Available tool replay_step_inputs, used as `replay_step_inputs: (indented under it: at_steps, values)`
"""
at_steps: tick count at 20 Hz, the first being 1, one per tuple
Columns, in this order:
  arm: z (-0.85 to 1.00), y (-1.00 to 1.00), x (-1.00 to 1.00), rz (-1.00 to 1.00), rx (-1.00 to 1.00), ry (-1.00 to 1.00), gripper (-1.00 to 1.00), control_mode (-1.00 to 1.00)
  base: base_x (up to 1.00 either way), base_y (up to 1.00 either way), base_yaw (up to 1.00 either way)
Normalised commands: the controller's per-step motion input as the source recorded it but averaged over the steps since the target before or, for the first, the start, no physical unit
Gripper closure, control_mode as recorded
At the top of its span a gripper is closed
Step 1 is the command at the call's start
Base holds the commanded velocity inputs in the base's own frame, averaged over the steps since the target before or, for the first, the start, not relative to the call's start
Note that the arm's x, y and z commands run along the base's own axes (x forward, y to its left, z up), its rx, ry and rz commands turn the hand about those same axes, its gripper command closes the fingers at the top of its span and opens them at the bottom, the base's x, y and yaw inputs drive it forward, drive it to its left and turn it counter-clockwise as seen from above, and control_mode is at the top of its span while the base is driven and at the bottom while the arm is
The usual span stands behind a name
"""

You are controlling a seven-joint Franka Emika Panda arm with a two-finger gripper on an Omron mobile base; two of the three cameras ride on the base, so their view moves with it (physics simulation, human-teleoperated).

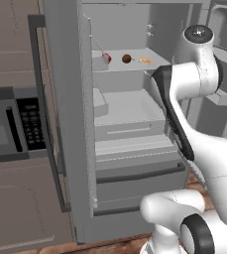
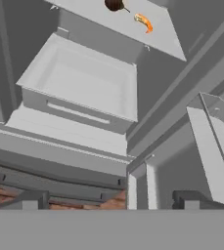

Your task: Open the fridge, remove the pear, bell pepper, and shrimp, and place them on any counter.

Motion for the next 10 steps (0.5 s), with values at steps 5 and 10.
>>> replay_step_inputs:
  at_steps: [5, 10]
  values:
    - [0.21, -0.26, -0.81, 0.17, -0.01, -0.07, -1.0, -1.0, 0.0, 0.0, 0.0]
    - [-0.02, 0.24, -0.07, 0.02, 0.0, -0.03, -1.0, -1.0, 0.0, 0.0, 0.0]
